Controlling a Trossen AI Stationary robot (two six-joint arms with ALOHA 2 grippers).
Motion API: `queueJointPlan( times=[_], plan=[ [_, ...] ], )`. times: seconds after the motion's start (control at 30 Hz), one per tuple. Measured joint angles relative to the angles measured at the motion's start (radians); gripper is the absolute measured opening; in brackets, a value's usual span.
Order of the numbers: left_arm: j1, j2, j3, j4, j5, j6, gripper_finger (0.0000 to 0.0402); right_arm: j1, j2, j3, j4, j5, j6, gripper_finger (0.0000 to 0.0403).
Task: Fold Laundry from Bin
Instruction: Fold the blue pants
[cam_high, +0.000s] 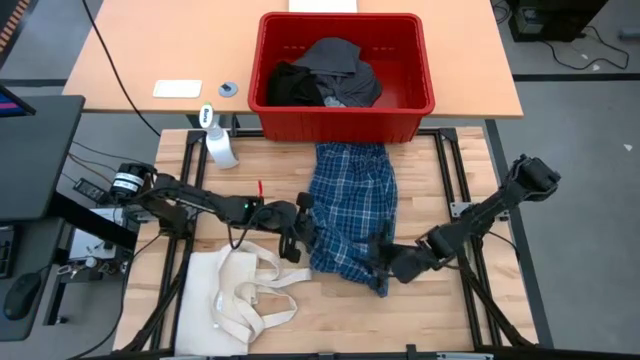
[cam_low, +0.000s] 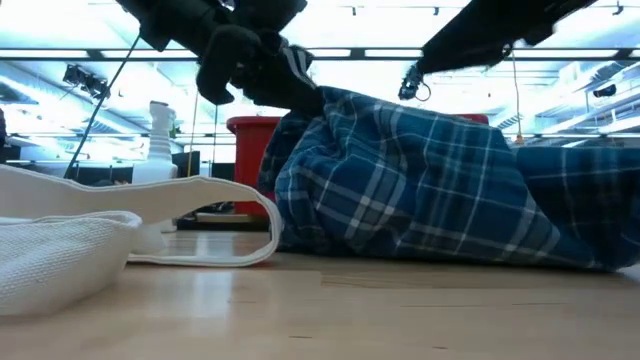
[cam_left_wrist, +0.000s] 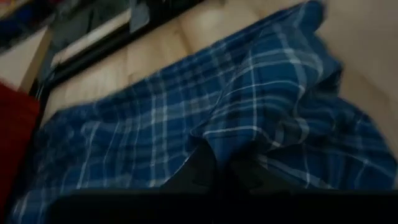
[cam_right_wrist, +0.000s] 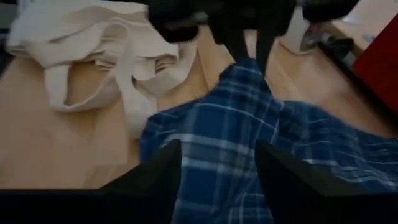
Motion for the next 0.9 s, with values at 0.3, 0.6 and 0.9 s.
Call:
queueJointPlan(
  times=[0.3,0.6,0.9],
  plan=[
    [-0.016,0.000,0.000,0.022,0.003,0.011,0.0019,-0.107,0.152,0.000,0.132,-0.051,0.025,0.0249],
    [-0.017,-0.005,0.000,-0.089,-0.002,-0.005,0.0020,-0.134,0.180,0.000,0.036,-0.113,0.066,0.0095],
    [-0.079,-0.078,0.000,-0.239,-0.028,-0.032,0.0021,-0.152,0.159,0.000,0.051,-0.189,0.104,0.0017]
  ],
)
